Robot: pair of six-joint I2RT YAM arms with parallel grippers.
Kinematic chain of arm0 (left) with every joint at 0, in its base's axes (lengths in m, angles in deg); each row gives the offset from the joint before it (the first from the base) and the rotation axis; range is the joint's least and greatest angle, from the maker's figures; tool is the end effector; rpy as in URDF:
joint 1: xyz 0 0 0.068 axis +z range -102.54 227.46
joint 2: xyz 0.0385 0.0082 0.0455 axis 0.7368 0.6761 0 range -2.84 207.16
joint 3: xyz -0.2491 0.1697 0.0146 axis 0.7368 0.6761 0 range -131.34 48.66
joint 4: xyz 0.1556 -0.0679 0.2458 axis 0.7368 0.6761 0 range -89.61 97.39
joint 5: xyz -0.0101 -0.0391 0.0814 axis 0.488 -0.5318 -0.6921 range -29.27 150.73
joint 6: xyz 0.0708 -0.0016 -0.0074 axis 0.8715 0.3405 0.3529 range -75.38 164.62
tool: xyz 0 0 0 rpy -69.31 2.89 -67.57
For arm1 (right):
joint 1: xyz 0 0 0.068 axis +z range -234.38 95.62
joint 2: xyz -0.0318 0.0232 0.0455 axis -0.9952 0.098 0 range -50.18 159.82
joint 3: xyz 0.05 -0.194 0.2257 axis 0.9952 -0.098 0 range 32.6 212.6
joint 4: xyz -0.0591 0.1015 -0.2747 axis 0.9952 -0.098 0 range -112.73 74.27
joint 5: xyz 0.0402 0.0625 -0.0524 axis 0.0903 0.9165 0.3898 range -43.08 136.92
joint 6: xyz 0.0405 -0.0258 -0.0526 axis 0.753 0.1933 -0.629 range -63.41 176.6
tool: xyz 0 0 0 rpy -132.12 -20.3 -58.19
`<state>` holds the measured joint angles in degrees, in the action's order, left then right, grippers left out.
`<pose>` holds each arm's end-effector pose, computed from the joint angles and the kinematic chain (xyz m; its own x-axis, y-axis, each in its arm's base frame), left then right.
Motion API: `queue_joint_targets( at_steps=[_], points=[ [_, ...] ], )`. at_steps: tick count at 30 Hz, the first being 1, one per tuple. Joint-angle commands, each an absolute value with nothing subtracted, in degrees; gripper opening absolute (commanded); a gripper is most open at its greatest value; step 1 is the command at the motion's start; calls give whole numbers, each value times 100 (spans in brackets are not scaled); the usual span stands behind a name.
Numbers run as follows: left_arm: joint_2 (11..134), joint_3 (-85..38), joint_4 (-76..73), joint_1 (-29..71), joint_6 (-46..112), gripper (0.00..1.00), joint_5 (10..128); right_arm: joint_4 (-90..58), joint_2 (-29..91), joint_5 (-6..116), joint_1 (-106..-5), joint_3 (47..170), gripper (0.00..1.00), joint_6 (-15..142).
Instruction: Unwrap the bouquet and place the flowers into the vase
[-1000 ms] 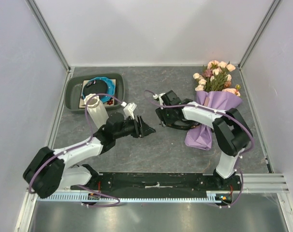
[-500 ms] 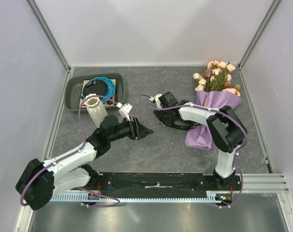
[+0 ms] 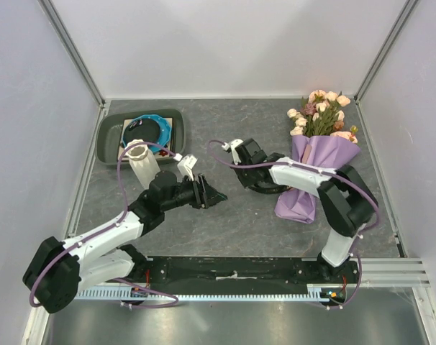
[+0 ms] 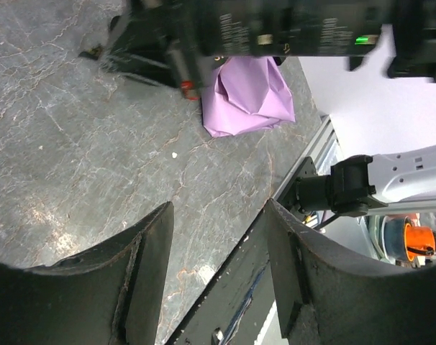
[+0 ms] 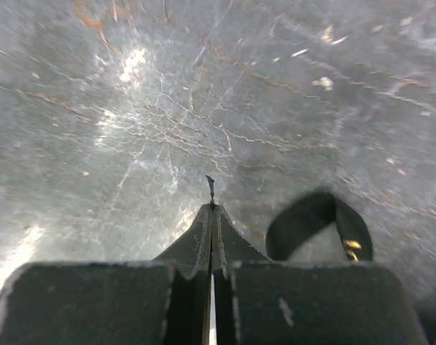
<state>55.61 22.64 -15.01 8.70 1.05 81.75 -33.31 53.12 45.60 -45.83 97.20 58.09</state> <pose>0.1908 -0.1801 0.2242 -0.7526 -0.2208 -0.6203 0.4597 0.4983 -0.7351 0.3299 0.2611 0.1581 -0.6664 -0.4975 -0.5553 -0.5958 0.8031 -0.0046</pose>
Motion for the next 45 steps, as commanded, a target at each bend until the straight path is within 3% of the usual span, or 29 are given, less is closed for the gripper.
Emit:
queue_joint_targets(
  at_steps=[1,8,13,19,25,28,34,38,45],
  points=[
    [5753,1895,-1525,835,243,61,8217,-3690,4089,4314,-4562,10107,0,6432],
    [6825,1105,-1657,835,191,74,8858,-4358,2227,3902,-4570,10142,0,7250],
    [7939,552,-2236,835,-274,74,9184,-4640,1618,3498,-4570,10581,0,7329],
    [9127,-318,-2738,528,-504,64,10036,-4640,1591,3435,-4579,10845,0,7347],
    [9594,-574,-2398,360,-311,61,9415,-4359,1802,3646,-4579,10801,0,7417],
    [9901,-698,-1966,492,-205,45,9054,-4306,1837,3655,-4579,10828,0,7461],
    [10104,11,-2543,545,-486,31,8904,-4236,1776,3418,-4579,11214,0,7470],
    [10210,444,-3201,562,-565,29,8841,-4078,1741,3277,-4579,11530,0,7470],
    [10254,295,-2905,571,-600,27,8719,-3875,1775,3365,-4579,12294,0,7453]
  ],
)
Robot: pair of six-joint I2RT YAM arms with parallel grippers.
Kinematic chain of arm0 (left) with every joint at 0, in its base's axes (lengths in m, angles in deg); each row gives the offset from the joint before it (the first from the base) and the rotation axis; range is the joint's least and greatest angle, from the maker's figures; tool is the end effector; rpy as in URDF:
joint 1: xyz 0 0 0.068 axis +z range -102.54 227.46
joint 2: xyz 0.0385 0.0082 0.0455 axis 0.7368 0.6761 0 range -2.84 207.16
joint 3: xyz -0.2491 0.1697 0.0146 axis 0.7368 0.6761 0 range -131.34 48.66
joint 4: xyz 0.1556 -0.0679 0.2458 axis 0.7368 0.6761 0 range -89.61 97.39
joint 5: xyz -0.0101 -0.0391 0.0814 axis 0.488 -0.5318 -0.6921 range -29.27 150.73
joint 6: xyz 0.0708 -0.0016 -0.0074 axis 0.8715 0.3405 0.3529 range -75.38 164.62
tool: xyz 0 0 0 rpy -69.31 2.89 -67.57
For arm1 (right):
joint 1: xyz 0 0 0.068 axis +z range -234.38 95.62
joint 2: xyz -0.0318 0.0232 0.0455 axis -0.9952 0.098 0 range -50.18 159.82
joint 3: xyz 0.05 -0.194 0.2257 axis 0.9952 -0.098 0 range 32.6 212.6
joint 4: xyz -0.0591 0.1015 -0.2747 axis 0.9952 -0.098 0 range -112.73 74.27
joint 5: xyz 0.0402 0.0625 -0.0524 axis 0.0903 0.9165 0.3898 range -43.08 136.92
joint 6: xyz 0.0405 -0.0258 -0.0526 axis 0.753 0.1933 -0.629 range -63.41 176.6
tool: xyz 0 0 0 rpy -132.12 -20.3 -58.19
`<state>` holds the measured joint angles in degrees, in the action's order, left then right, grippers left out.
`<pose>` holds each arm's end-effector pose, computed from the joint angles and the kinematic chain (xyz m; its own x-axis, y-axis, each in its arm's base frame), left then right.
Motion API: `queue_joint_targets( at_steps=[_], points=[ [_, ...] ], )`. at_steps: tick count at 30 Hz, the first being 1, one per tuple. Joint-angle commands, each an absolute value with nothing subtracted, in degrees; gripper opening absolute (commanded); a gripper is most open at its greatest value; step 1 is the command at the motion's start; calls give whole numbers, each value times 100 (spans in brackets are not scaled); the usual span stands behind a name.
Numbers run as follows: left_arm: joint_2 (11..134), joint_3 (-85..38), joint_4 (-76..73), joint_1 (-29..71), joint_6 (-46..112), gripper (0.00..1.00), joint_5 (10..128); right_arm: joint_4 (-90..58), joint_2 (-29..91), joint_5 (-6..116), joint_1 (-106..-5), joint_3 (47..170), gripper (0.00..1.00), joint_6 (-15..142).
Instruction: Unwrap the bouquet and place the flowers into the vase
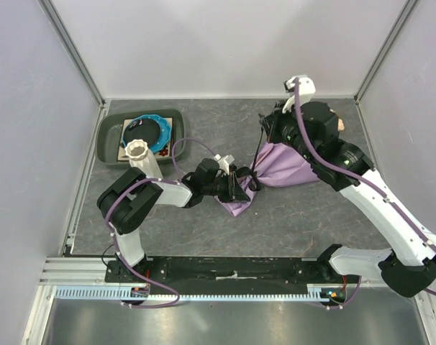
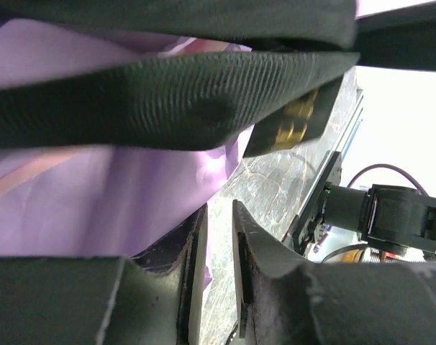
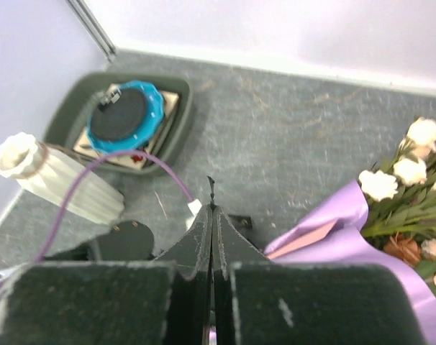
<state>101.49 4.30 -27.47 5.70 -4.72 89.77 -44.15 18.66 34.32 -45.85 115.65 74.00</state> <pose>0.2742 -0.2830 0.1153 -0.9327 -0.0563 -0.3561 0.2784 0.5152 -0.8106 0.2444 0.1782 0.4832 -0.3158 0.1218 -0.9410 -0.3647 0.9000 0.2389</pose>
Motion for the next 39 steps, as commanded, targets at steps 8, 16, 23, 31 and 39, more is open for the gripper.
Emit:
queue_joint_targets(
  at_steps=[8,16,23,31,39],
  points=[
    [10359,190,-2896,571,-662,27,8745,-4077,2206,3339,-4579,13532,0,7242],
    [10412,93,-2835,571,-644,27,8780,-4095,2724,3427,-4579,14826,0,7084],
    [10421,49,-2809,571,-601,27,8824,-4130,2743,3497,-4570,15258,0,7004],
    [10114,-21,-2932,571,-539,41,9201,-4980,1576,3506,-4570,14134,0,6741],
    [8438,330,-2485,580,67,59,9037,-6282,292,1296,-4579,11884,0,6951]
  ],
)
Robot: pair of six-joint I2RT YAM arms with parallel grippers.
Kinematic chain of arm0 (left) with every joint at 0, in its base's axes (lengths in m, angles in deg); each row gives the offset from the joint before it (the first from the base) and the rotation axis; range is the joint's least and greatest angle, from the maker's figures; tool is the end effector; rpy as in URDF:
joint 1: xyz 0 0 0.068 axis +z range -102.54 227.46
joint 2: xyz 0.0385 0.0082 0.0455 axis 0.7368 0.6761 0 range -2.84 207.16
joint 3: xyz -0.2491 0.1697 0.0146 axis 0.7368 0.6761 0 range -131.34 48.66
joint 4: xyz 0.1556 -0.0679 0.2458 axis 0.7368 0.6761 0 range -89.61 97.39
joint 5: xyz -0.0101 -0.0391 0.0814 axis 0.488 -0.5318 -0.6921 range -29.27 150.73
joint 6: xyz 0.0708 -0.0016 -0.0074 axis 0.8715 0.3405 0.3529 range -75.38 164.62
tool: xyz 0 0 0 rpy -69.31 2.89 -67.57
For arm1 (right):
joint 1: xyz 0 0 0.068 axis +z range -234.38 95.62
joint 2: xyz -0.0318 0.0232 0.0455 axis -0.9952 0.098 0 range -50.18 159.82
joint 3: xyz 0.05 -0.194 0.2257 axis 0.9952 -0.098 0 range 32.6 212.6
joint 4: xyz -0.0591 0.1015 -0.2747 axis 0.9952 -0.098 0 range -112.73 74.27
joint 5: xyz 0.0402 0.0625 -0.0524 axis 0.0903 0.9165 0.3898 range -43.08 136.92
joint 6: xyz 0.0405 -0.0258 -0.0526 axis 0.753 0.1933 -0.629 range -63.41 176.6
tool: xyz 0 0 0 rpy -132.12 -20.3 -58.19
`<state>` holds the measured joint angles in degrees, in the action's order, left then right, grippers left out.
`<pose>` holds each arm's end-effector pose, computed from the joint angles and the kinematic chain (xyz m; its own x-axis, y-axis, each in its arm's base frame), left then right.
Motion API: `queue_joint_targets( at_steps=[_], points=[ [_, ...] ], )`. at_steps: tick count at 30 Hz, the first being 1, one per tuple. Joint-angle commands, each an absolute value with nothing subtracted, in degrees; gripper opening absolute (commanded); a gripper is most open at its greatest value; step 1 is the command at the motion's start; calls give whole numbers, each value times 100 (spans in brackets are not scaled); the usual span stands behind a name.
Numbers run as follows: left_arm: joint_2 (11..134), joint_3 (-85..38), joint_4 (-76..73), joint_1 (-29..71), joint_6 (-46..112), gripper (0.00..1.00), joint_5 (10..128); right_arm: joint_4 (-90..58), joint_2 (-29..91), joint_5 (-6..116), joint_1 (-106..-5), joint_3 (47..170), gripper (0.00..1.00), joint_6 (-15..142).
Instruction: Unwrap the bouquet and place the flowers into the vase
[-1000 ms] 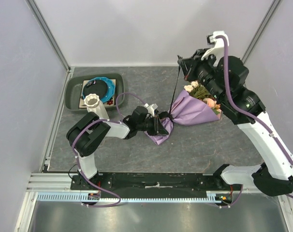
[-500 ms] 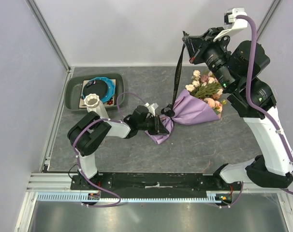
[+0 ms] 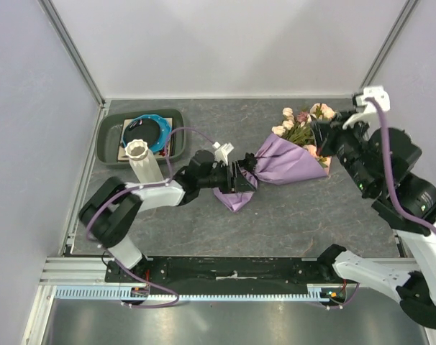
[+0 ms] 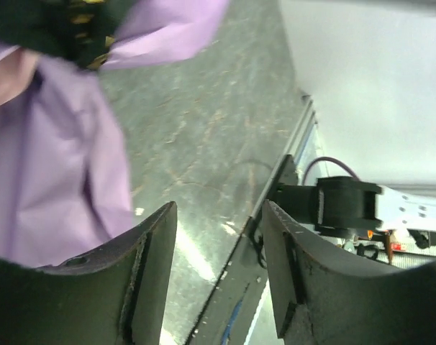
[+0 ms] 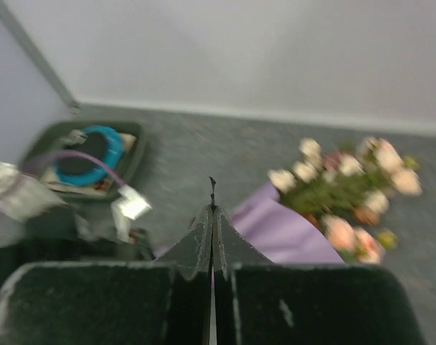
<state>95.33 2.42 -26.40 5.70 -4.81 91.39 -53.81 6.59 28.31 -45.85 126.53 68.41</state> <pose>0.2762 -0.2866 0.1645 -0.9029 -0.0698 -0.4242 0.3558 0.4324 -0.8285 0.1517 0.0968 0.5768 -0.0823 0.1827 -0.9797 -0.3309 0.9223 0.1997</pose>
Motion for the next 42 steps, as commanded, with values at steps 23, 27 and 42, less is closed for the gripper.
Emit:
queue_joint_targets(
  at_steps=[23,27,42],
  points=[
    [10288,-1858,-900,1388,-398,66,8684,-5730,-1256,1018,-4570,10679,0,7400],
    [10631,-1972,-1129,1423,-486,66,8639,-5695,-1274,1133,-4579,10617,0,7400],
    [10070,-435,-3380,1608,-1951,77,8324,-5739,-1380,1080,-4562,10652,0,7259]
  ],
)
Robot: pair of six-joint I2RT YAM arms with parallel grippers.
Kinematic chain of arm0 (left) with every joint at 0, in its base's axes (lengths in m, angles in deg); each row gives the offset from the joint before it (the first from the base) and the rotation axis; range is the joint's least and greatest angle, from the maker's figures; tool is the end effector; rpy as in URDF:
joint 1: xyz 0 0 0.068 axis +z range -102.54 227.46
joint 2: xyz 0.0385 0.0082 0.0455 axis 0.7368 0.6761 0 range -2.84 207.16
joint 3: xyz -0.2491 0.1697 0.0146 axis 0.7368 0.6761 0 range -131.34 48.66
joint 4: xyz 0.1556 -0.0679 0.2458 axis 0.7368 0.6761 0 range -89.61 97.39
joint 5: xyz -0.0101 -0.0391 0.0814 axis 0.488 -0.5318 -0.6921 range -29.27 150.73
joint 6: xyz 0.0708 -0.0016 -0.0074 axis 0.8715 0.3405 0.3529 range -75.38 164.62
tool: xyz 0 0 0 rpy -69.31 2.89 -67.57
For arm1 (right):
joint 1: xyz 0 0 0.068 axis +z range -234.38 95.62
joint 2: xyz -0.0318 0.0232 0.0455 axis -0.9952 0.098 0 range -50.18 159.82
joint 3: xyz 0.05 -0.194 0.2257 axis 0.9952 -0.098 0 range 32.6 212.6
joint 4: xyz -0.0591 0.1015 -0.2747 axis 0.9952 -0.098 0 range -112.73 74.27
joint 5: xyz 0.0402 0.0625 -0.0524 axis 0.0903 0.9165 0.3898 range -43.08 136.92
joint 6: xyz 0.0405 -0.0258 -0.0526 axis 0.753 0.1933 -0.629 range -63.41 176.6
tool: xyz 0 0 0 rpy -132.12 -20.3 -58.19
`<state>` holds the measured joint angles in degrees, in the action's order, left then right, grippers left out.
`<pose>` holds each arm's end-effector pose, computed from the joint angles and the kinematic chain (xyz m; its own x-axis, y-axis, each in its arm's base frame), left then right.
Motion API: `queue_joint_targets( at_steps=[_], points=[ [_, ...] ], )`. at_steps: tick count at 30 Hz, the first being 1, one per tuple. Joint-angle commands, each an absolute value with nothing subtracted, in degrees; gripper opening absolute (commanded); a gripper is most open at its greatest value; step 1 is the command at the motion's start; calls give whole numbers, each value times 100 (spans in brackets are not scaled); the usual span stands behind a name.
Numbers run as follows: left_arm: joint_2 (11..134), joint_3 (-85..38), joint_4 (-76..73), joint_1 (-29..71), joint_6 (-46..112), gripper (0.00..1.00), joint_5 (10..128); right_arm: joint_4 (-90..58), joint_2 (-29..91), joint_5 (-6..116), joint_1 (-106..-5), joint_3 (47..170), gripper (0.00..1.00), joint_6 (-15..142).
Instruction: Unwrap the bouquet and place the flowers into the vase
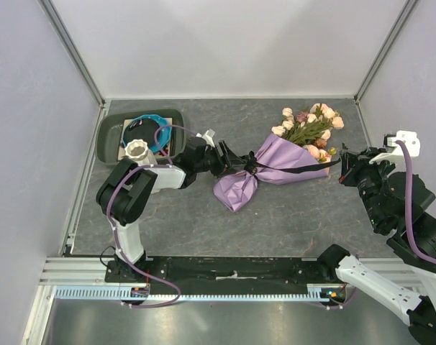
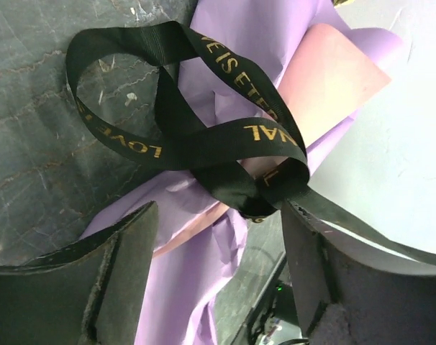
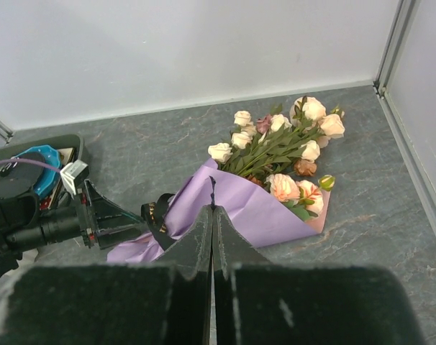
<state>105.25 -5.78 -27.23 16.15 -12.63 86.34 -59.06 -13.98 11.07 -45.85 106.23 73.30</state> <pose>0.3645 -0.2514 0.1435 -0.8761 -0.3548 -0.3265 0.1176 0.4995 -0.8583 0.0943 0.0312 0.4950 -0.0913 0.2252 -0.9700 -0.0239 0.9733 0.2282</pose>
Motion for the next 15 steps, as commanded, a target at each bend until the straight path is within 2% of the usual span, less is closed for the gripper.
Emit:
queue_joint_targets(
  at_steps=[1,4,6,15],
  points=[
    [10043,-399,-3206,1617,-2084,78,8236,-5730,-1388,1080,-4579,10652,0,7250],
    [10034,-478,-2890,1608,-2568,78,8016,-5730,-1380,1089,-4579,10652,0,7242],
    [10104,-574,-2739,1617,-2875,75,7980,-5730,-1388,1115,-4579,10652,0,7242],
    [10473,-1110,-1948,1608,-3842,77,7936,-5721,-1388,1185,-4579,10661,0,7224]
  ],
)
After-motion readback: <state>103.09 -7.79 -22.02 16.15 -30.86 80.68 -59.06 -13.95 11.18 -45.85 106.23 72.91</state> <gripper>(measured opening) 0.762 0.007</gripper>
